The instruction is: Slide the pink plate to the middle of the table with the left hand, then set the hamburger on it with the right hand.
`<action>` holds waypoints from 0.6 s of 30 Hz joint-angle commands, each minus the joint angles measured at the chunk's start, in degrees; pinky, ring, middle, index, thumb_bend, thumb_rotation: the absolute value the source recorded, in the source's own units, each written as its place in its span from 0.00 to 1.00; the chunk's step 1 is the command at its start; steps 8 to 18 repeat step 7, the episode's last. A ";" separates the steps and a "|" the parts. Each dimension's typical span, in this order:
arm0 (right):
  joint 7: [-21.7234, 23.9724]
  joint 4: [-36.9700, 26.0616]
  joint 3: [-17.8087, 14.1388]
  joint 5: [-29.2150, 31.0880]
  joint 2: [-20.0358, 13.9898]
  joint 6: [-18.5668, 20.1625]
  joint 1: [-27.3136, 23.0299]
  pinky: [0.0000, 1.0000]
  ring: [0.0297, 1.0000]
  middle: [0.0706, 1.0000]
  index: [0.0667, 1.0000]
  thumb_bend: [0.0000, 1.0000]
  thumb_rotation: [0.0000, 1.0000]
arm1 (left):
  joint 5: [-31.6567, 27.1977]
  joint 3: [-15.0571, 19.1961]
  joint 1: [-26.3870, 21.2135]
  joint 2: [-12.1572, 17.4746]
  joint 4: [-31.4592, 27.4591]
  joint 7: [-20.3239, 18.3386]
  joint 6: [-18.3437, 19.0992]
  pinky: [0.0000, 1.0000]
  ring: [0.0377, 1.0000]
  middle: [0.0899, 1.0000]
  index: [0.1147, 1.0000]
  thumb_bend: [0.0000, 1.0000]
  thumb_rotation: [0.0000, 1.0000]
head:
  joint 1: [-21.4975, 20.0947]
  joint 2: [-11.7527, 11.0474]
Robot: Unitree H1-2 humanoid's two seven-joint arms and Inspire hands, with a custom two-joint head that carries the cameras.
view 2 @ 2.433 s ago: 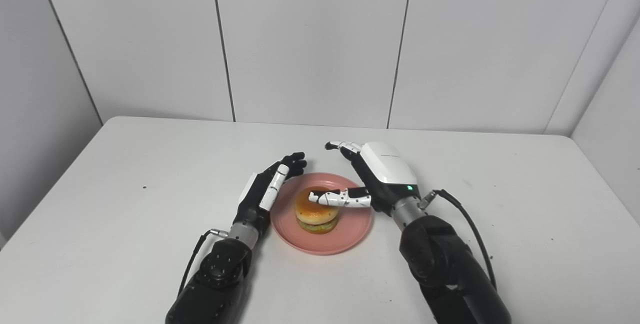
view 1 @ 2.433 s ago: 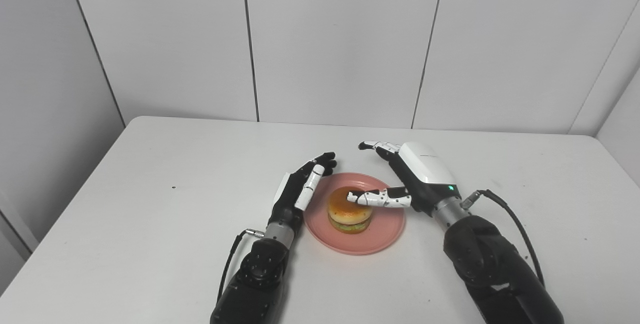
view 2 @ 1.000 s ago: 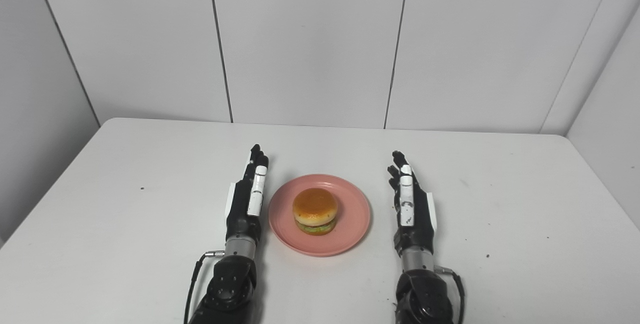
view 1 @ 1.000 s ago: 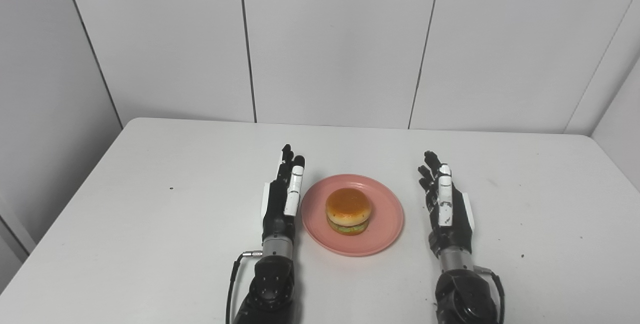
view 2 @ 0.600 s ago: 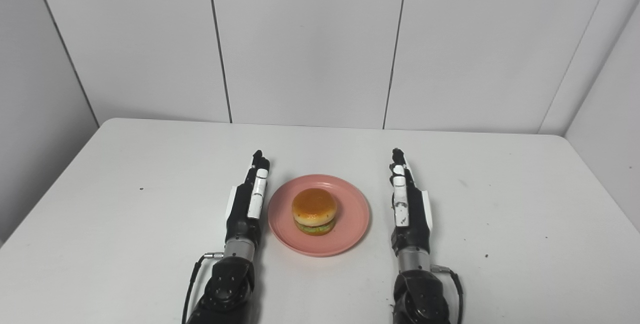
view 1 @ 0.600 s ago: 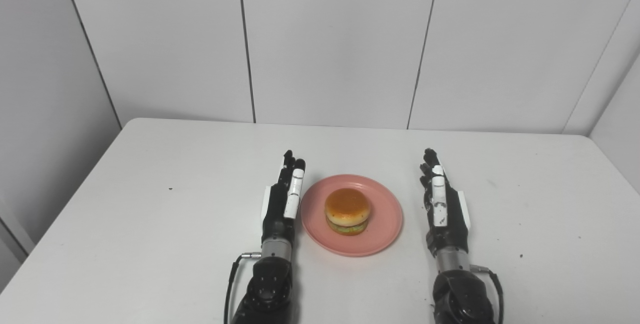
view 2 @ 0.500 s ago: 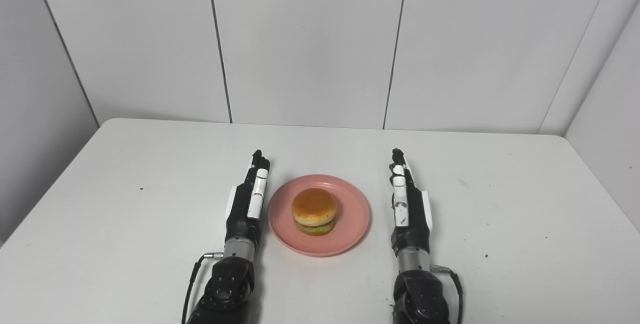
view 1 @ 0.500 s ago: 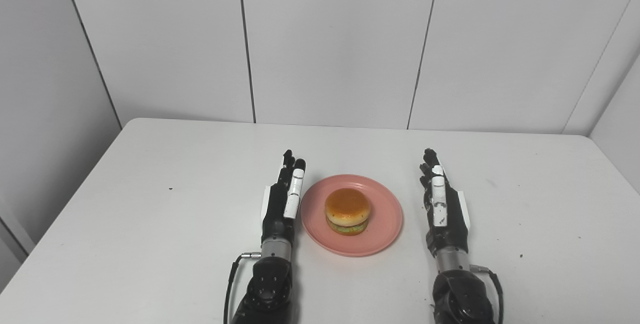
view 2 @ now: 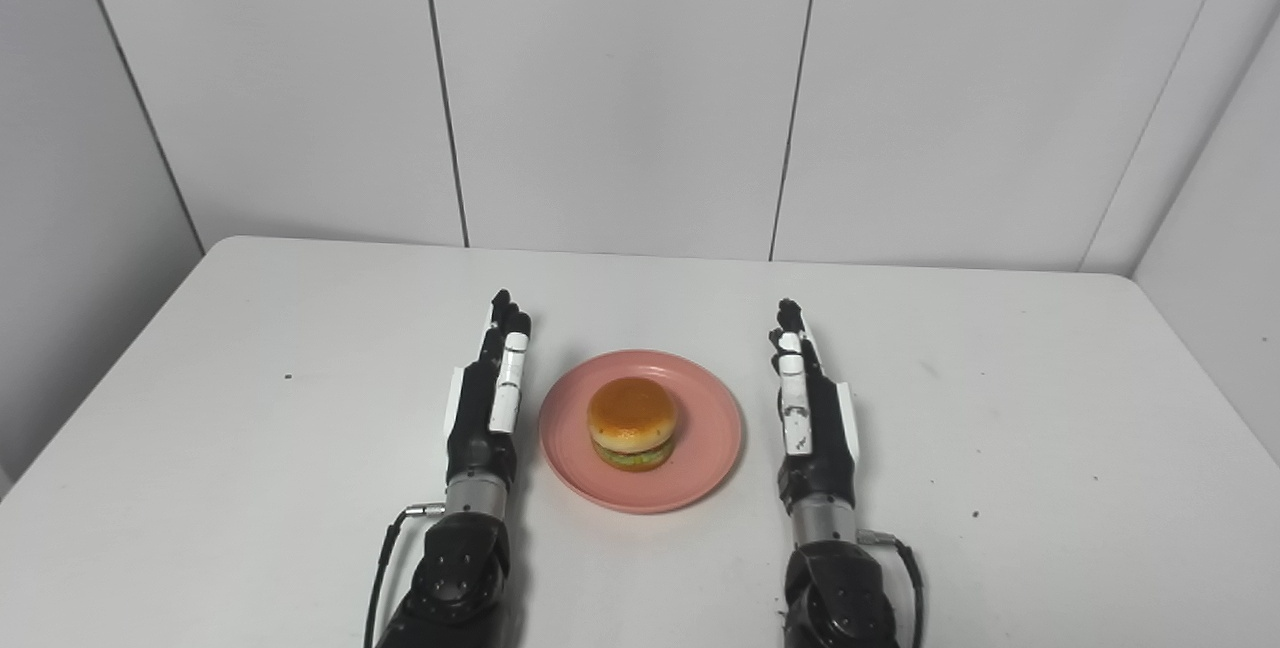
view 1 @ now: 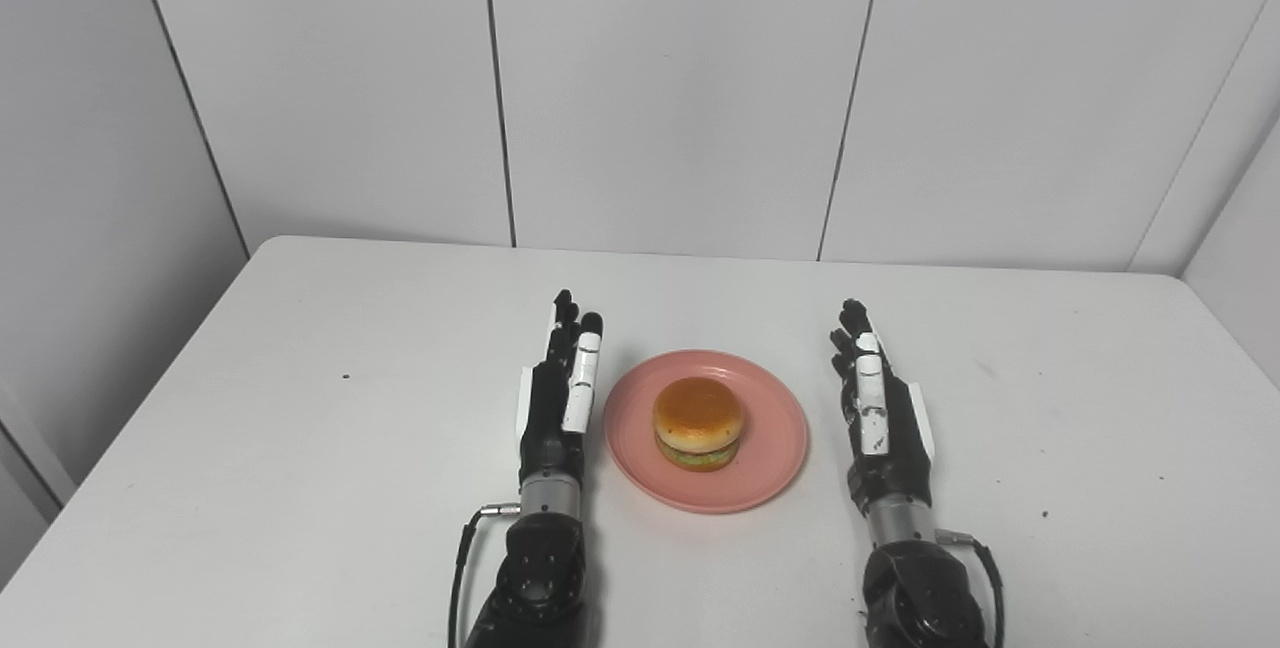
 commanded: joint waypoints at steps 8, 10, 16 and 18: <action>0.04 0.36 0.09 0.22 -0.21 1.39 0.21 0.97 0.94 0.94 0.91 0.77 1.00 | 0.80 -0.11 3.09 0.75 3.32 -0.05 -0.83 1.00 1.00 1.00 1.00 0.58 0.94 | 0.01 0.23; 0.04 0.36 0.09 0.22 -0.21 1.39 0.21 0.97 0.94 0.94 0.91 0.77 1.00 | 0.80 -0.11 3.09 0.75 3.32 -0.05 -0.83 1.00 1.00 1.00 1.00 0.58 0.94 | 0.01 0.23; 0.04 0.36 0.09 0.22 -0.21 1.39 0.21 0.97 0.94 0.94 0.91 0.77 1.00 | 0.80 -0.11 3.09 0.75 3.32 -0.05 -0.83 1.00 1.00 1.00 1.00 0.58 0.94 | 0.01 0.23; 0.04 0.36 0.09 0.22 -0.21 1.39 0.21 0.97 0.94 0.94 0.91 0.77 1.00 | 0.80 -0.11 3.09 0.75 3.32 -0.05 -0.83 1.00 1.00 1.00 1.00 0.58 0.94 | 0.01 0.23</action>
